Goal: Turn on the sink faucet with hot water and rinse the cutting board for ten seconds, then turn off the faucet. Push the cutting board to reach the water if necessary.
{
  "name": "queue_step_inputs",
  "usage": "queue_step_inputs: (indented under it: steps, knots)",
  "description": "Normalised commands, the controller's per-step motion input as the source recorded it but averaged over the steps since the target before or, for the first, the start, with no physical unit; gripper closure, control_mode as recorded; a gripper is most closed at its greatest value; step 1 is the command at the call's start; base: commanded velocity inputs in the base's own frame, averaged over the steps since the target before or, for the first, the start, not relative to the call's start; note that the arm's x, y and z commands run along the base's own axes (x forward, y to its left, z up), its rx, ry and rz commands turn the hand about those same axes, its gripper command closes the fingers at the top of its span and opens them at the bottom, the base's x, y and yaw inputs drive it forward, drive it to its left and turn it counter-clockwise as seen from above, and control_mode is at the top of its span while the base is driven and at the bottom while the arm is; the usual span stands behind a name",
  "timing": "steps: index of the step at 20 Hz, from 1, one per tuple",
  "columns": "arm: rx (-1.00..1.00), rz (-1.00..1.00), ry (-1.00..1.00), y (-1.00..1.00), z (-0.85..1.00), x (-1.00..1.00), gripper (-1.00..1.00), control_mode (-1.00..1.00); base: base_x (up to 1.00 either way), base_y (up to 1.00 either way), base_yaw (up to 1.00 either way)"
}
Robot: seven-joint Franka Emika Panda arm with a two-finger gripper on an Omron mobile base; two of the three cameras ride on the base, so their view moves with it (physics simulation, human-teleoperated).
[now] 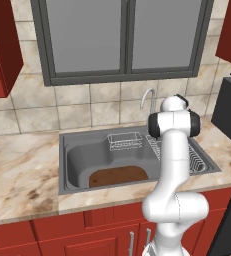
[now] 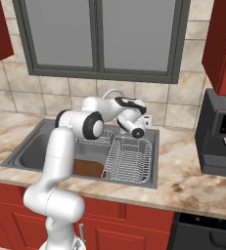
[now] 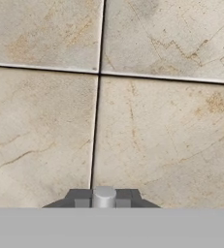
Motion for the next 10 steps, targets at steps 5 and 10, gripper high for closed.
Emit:
queue_step_inputs:
  steps: [5, 10]
  knots:
    - [0.03, 0.01, 0.00, -0.50, 0.00, 0.00, 1.00, -1.00, 0.00, 0.00, 0.00]
    - [0.05, 0.00, 0.00, -0.58, 0.00, 0.00, 1.00, -1.00, 0.00, 0.00, 0.00]
